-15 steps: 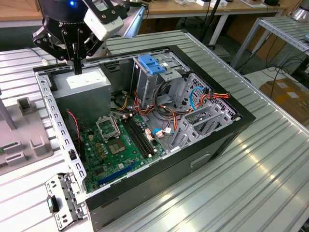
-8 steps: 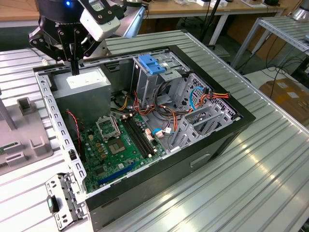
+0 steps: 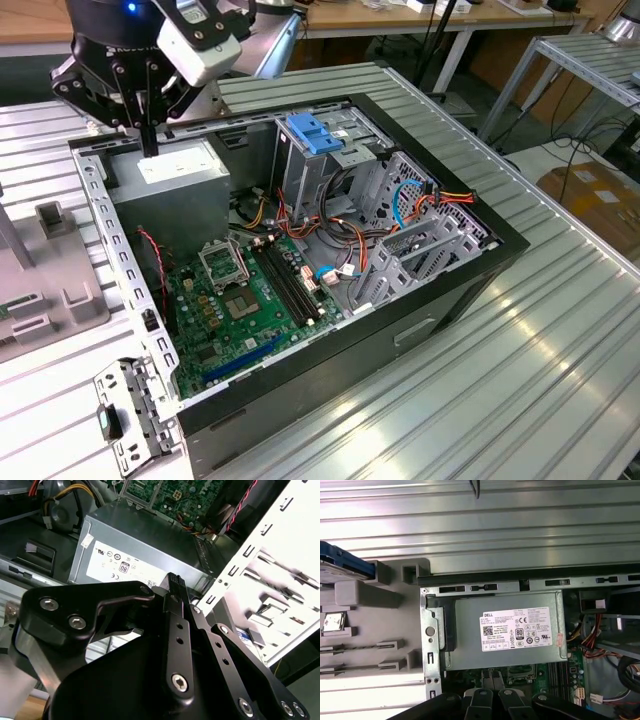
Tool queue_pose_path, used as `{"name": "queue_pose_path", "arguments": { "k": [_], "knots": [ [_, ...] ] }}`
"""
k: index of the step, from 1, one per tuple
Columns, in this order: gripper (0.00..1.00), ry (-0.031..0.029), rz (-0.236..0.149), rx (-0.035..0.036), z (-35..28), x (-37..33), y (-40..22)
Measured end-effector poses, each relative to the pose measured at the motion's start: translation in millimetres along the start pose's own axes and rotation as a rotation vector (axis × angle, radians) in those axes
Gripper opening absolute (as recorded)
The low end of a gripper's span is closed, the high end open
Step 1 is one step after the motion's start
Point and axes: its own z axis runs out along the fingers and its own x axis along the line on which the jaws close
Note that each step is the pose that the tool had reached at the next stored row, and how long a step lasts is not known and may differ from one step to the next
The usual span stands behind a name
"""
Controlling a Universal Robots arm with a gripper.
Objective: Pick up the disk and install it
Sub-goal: 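Reach for the disk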
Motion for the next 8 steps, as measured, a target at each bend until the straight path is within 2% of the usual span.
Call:
{"name": "queue_pose_path", "arguments": {
  "k": [8],
  "knots": [
    [0.11, 0.0000, 0.000, 0.0000, -0.1, 4.3, -0.3]
  ]
}}
